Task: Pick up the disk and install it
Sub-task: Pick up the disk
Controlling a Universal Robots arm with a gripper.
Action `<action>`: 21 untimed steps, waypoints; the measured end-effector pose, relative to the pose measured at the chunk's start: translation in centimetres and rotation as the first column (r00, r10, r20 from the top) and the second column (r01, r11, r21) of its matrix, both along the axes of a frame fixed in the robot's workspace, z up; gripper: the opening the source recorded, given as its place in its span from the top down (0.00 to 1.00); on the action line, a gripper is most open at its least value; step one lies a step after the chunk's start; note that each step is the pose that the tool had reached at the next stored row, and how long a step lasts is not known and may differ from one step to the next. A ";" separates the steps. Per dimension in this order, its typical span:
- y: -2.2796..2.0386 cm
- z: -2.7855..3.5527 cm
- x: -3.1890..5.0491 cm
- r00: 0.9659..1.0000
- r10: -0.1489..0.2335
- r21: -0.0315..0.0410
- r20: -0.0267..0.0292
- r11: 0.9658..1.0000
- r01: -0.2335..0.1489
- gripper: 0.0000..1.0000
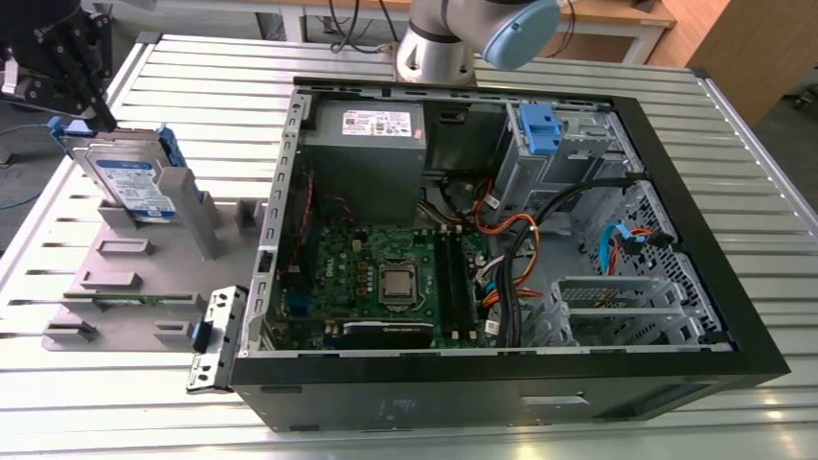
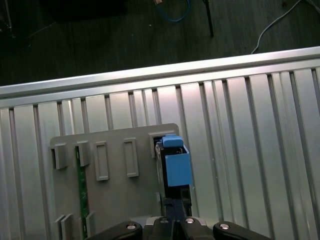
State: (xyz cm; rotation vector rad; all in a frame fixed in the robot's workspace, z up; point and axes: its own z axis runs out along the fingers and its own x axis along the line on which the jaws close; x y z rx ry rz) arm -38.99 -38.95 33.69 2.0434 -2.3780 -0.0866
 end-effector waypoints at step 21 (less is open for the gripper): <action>0.43 -0.41 0.05 1.000 0.000 0.000 0.000 1.000 0.000 0.89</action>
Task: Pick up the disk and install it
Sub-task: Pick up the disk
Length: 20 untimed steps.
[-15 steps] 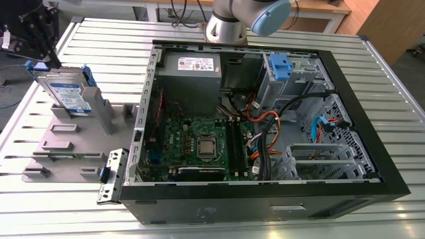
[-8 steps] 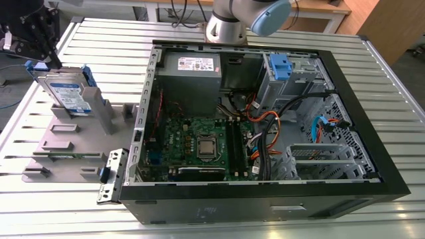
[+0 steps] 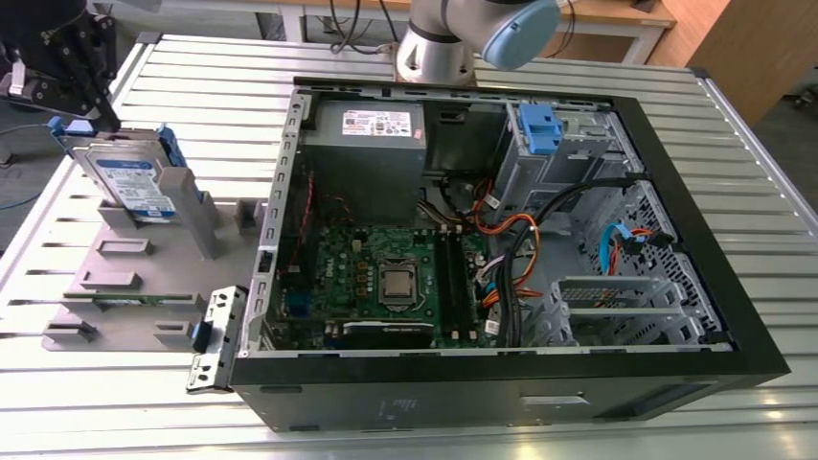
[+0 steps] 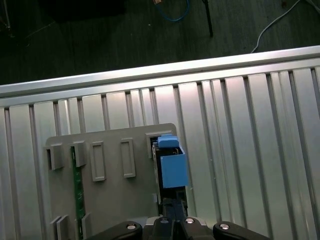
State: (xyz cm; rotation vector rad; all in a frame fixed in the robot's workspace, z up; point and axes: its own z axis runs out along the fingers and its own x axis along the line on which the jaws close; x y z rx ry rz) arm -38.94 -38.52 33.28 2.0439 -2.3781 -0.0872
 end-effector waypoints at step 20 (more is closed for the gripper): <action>0.01 -0.07 0.00 1.000 0.011 0.000 0.000 1.000 -0.011 0.71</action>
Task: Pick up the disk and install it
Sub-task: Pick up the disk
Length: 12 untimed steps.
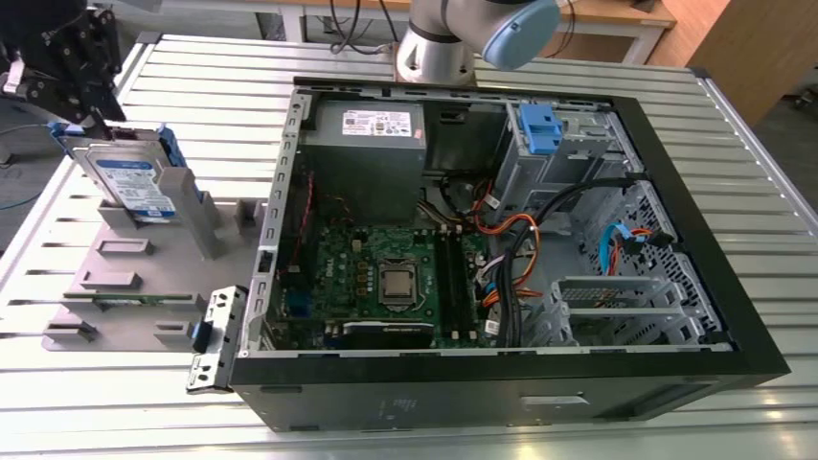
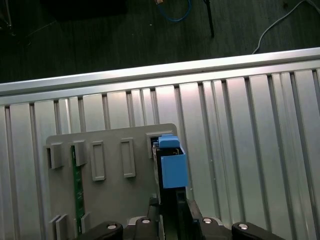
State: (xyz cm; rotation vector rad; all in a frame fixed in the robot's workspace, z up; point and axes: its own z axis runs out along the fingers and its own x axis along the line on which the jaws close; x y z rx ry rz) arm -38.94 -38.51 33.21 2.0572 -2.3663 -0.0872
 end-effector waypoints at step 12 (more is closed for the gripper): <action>0.00 -0.43 -0.03 1.000 0.000 0.000 0.001 1.000 0.000 0.36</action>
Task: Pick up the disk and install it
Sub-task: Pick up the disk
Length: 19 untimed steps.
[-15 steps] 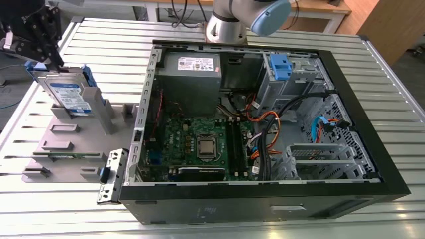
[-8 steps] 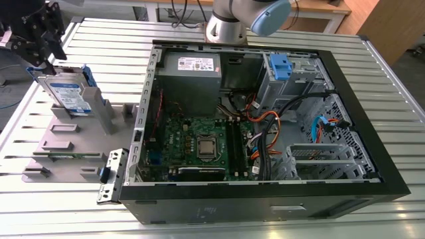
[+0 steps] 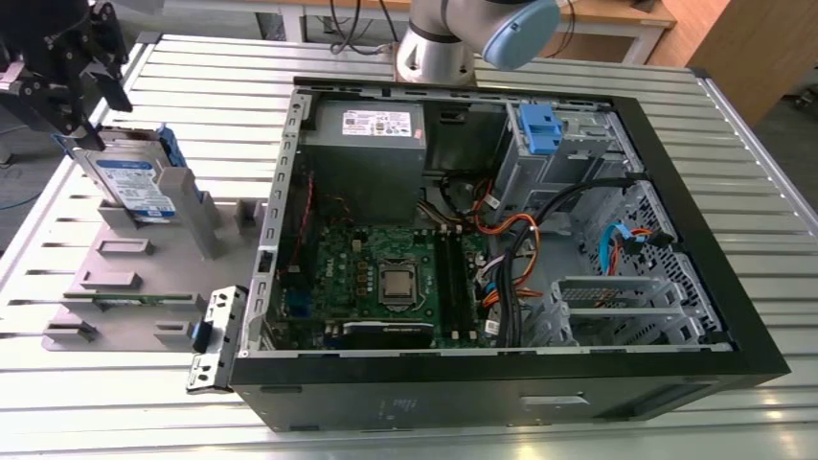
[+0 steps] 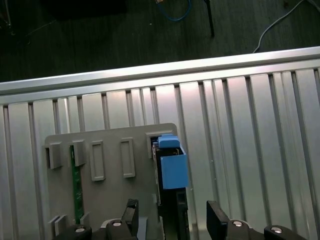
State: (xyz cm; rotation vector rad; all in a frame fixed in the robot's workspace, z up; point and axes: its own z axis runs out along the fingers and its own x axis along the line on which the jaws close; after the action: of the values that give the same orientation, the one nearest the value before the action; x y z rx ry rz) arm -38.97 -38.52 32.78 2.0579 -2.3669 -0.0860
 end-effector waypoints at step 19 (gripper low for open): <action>0.00 -2.77 -0.13 1.000 0.000 0.000 0.000 1.000 0.000 0.36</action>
State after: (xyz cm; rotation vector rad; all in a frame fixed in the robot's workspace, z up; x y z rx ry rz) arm -39.10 -38.51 30.01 2.0579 -2.3669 -0.0855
